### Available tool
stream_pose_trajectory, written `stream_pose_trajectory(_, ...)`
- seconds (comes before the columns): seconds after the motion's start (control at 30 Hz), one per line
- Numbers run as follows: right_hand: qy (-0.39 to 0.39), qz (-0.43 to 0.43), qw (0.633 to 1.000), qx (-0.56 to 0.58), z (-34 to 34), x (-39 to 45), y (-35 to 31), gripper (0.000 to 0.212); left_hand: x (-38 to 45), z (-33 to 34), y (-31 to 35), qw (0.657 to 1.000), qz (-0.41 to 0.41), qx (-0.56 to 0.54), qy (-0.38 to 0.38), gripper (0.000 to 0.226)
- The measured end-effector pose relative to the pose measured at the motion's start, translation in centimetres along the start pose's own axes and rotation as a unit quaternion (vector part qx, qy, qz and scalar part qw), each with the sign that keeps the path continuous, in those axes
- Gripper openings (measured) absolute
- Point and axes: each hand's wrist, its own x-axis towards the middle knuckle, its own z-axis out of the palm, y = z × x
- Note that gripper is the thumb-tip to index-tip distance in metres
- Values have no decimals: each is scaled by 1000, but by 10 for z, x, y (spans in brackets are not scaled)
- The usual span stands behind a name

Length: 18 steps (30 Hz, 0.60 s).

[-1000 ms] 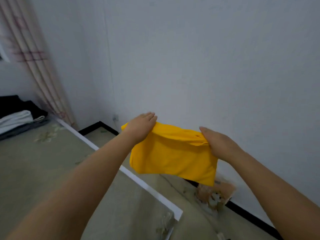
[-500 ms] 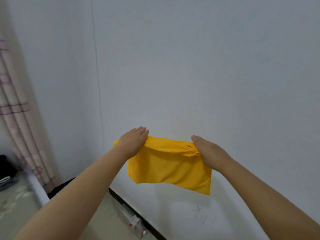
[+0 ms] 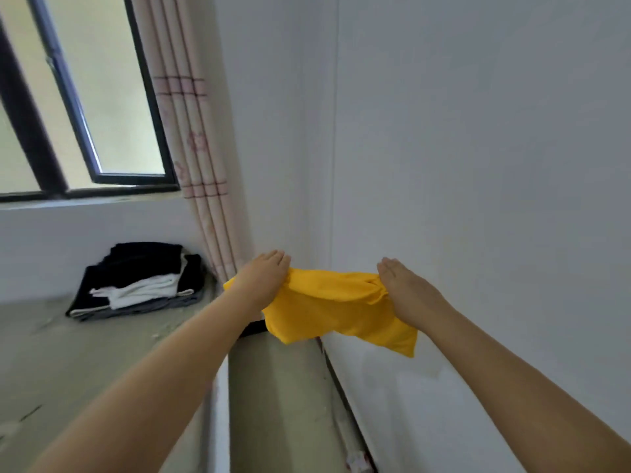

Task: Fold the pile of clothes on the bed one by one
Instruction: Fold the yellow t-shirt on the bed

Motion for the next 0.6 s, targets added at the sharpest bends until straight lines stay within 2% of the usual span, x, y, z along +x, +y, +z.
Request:
stream_pose_trajectory(0.27,0,-126,991,35,64,166,-95,53,11,72,-128,986,-160,20,-40,55)
stream_pose_trajectory(0.6,9,-237,970,53,111,384,-214,53,81,153,-310,964,-246,16,-95,60)
